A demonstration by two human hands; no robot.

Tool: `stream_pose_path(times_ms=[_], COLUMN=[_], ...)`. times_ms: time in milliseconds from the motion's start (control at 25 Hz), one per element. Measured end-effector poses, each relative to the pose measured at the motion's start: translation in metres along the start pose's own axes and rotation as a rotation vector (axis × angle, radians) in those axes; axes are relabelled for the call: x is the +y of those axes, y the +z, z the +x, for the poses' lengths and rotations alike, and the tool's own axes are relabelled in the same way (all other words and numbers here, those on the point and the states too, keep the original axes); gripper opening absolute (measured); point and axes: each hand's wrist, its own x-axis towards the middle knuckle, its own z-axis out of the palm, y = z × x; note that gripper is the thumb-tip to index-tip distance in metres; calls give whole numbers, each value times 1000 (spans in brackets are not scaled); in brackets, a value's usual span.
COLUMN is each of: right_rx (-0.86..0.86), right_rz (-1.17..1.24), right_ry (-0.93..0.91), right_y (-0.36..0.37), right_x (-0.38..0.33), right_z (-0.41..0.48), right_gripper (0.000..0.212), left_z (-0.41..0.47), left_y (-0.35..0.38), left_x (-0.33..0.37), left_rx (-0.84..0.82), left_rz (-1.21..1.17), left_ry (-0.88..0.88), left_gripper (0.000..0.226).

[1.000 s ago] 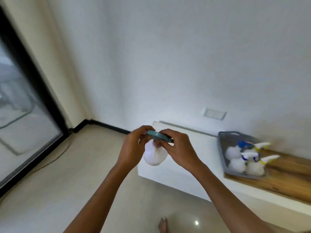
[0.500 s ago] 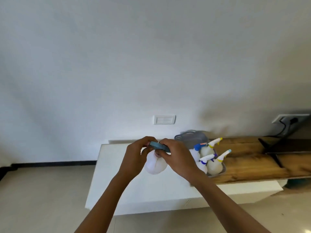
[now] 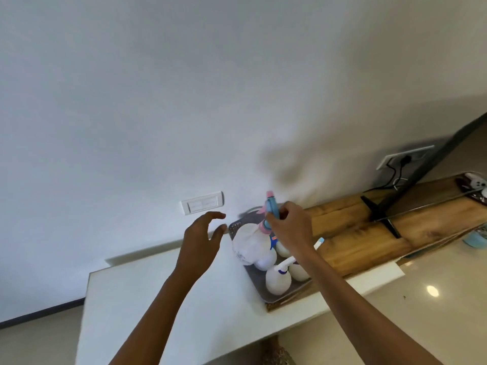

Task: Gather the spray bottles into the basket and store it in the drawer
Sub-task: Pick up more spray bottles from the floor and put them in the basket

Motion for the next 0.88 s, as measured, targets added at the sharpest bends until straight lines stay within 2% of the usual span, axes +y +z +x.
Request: stream_pose_path(times_ms=[160,280,400,560,680,880], right_rx=[27,-41,-116,-195,-244,-301], right_rz=[106,129,187,205,186,87], right_ry=[247,387,518,662,741,776], right_y=[5,26,58,100,126,146], right_x=[36,72,106,144,168,187], right_z=[97,159,204,233,244,244], right_gripper=[23,36,39,32,36,39], left_z=[46,80,106,119,118,109], left_y=[28,55,80,103,112,122], left_x=[-7,-13,-23,-42,-54,-55], left_rx=[43,57,62,79,101,66], left_rz=[22,27,38,84,112,143], left_ry=[-120,-220,-300,-348,-438,-523], left_gripper=[15,15,15,13,13,15])
